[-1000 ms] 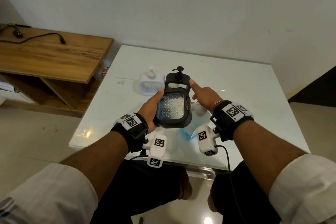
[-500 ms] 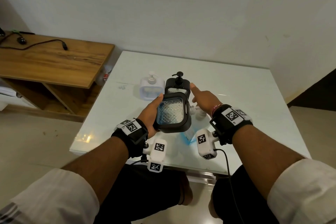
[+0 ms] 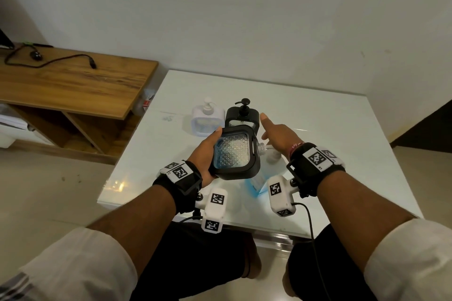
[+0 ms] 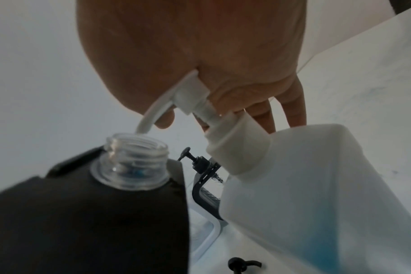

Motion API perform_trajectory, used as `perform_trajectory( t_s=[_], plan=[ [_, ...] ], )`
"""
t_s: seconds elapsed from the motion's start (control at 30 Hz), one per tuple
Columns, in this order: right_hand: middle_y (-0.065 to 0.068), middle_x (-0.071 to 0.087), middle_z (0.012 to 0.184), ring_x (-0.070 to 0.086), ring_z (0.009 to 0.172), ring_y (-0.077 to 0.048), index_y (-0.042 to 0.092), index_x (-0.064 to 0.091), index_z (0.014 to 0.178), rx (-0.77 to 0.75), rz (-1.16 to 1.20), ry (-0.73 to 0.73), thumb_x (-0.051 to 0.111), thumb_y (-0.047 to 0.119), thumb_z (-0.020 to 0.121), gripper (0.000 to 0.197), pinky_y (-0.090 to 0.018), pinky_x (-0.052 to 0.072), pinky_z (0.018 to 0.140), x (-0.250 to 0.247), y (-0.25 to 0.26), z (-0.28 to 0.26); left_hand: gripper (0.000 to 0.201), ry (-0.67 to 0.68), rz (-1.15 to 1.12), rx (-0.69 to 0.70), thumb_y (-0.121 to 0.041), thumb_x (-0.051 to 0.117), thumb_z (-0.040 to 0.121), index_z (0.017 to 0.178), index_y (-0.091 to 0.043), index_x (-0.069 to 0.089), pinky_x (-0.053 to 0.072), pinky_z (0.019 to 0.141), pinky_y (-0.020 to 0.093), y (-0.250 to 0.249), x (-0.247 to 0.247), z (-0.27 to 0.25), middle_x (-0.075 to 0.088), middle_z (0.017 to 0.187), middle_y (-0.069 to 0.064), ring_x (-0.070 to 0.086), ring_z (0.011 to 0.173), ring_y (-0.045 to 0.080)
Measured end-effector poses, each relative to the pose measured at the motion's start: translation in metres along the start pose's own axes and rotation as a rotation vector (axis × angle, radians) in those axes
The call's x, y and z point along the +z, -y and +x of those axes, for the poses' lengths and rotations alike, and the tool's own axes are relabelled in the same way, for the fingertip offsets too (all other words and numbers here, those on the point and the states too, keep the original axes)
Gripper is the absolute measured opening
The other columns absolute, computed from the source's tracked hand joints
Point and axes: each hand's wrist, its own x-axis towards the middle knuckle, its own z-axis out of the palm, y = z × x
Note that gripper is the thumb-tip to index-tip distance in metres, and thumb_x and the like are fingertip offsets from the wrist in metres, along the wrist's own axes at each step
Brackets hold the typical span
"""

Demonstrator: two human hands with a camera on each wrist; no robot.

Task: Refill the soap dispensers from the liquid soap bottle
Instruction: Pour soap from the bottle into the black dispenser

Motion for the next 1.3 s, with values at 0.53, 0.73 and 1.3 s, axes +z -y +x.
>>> perform_trajectory(
  t_s=[0.53, 0.73, 1.3],
  plan=[
    [-0.017, 0.06, 0.126, 0.055, 0.111, -0.028, 0.003, 0.063, 0.121, -0.002, 0.002, -0.026, 0.022, 0.064, 0.097, 0.077, -0.036, 0.037, 0.093, 0.0002, 0.0013, 0.0003, 0.05, -0.015, 0.027, 0.002, -0.056, 0.041, 0.105, 0.123, -0.018, 0.069, 0.055, 0.092, 0.039, -0.0002, -0.0016, 0.0023, 0.076, 0.116, 0.01, 0.073, 0.101, 0.025],
    [-0.014, 0.062, 0.125, 0.057, 0.107, -0.029, 0.004, 0.064, 0.119, 0.035, -0.109, -0.04, 0.026, 0.069, 0.094, 0.08, -0.034, 0.036, 0.085, 0.0069, -0.0038, 0.0046, 0.049, -0.007, 0.016, -0.003, -0.053, 0.038, 0.107, 0.118, -0.017, 0.07, 0.055, 0.089, 0.039, 0.0001, -0.0009, 0.0027, 0.078, 0.109, 0.009, 0.075, 0.094, 0.023],
    [-0.013, 0.063, 0.123, 0.057, 0.108, -0.029, 0.004, 0.065, 0.117, 0.017, -0.083, -0.051, 0.026, 0.069, 0.094, 0.079, -0.034, 0.037, 0.086, 0.006, -0.0061, 0.0042, 0.05, 0.008, 0.005, 0.011, -0.052, 0.039, 0.107, 0.128, -0.016, 0.066, 0.056, 0.084, 0.038, -0.0001, -0.0022, 0.0012, 0.077, 0.112, 0.009, 0.075, 0.094, 0.022]
  ],
)
